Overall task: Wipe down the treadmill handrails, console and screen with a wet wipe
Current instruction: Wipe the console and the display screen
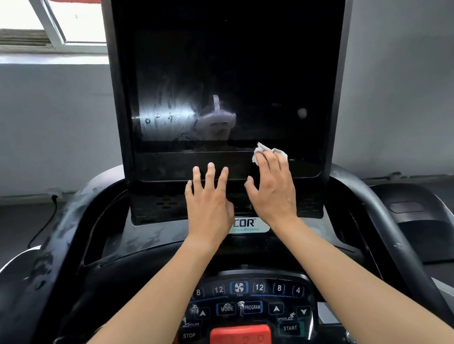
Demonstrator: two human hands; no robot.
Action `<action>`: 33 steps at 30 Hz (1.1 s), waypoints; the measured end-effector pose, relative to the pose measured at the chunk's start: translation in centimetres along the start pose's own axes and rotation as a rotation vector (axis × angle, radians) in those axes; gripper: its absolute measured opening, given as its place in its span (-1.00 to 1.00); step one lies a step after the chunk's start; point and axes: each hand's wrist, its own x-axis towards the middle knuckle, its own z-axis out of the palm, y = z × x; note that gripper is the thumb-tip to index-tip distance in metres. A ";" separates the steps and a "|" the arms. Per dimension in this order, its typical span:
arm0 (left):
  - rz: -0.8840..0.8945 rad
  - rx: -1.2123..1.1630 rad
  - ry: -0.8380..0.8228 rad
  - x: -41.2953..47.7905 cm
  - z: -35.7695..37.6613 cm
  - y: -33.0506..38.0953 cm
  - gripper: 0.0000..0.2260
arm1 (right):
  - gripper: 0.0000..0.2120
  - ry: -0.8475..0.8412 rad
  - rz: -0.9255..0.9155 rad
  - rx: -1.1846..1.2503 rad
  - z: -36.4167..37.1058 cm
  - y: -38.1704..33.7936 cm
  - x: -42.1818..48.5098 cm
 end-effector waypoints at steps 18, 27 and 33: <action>-0.056 -0.094 0.051 -0.2 -0.2 -2.6 -0.37 | -0.49 -0.012 -0.297 0.020 1.7 -3.6 1.1; -0.049 -0.084 0.026 -0.2 0.0 -2.6 -0.33 | -0.48 0.054 -0.045 0.053 1.7 -3.4 0.3; -0.062 -0.084 0.025 -0.1 0.1 -2.6 -0.35 | -0.49 -0.042 -0.312 0.044 1.5 -4.7 1.7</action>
